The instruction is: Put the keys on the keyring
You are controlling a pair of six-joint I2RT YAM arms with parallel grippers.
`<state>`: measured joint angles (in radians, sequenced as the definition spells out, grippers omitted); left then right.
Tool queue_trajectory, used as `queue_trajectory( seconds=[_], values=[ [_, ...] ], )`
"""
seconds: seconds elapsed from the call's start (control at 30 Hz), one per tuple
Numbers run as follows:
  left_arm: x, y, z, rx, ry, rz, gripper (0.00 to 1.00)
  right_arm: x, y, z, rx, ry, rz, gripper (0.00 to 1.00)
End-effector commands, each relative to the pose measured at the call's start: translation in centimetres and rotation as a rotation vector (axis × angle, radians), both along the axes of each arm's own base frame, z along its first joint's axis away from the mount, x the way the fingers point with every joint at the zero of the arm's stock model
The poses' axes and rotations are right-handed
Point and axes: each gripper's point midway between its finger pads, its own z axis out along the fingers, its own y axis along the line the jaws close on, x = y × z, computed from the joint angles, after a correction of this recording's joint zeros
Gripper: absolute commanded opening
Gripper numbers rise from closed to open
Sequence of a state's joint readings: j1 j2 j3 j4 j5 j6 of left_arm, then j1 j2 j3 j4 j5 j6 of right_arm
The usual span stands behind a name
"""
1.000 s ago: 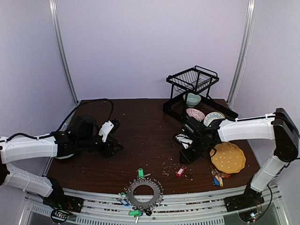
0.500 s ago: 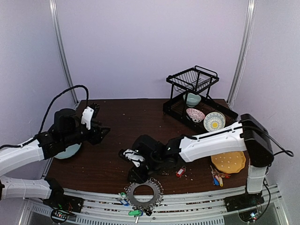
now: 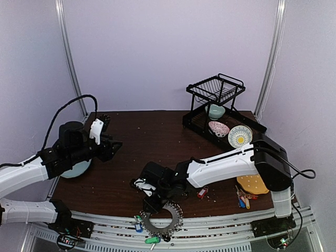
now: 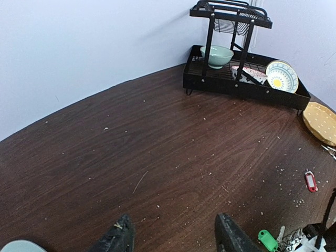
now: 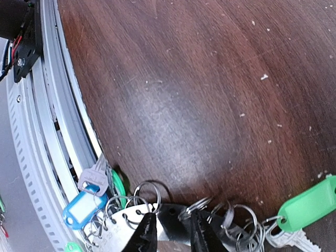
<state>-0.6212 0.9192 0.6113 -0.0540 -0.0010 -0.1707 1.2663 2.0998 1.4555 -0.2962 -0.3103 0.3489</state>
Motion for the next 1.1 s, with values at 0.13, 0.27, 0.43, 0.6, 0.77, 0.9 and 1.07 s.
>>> queue_trajectory(
  seconds=[0.13,0.27,0.43,0.6,0.77,0.9,1.07],
  values=[
    [0.3,0.2,0.9,-0.020,-0.035,0.009,0.54,-1.3,-0.4,4.5,0.032,-0.045,0.006,0.25],
    [0.2,0.3,1.1,-0.022,-0.038,0.009,0.54,-2.7,-0.9,2.6,-0.020,-0.002,0.037,0.24],
    [0.0,0.3,1.2,-0.026,-0.042,0.007,0.54,-2.6,-0.3,0.7,-0.053,0.021,0.016,0.28],
    [0.0,0.3,1.2,-0.025,-0.043,0.007,0.54,-2.5,0.3,0.0,-0.043,0.030,0.013,0.28],
    [0.1,0.3,1.1,-0.023,-0.042,0.006,0.54,-2.3,0.8,-0.1,-0.028,0.019,0.015,0.23],
    [0.1,0.3,1.1,-0.020,-0.041,0.005,0.54,-1.9,1.4,0.1,-0.016,-0.005,0.020,0.22],
    [0.1,0.3,1.0,-0.020,-0.040,0.007,0.54,-1.7,1.9,-0.6,-0.027,-0.014,0.029,0.15]
  ],
)
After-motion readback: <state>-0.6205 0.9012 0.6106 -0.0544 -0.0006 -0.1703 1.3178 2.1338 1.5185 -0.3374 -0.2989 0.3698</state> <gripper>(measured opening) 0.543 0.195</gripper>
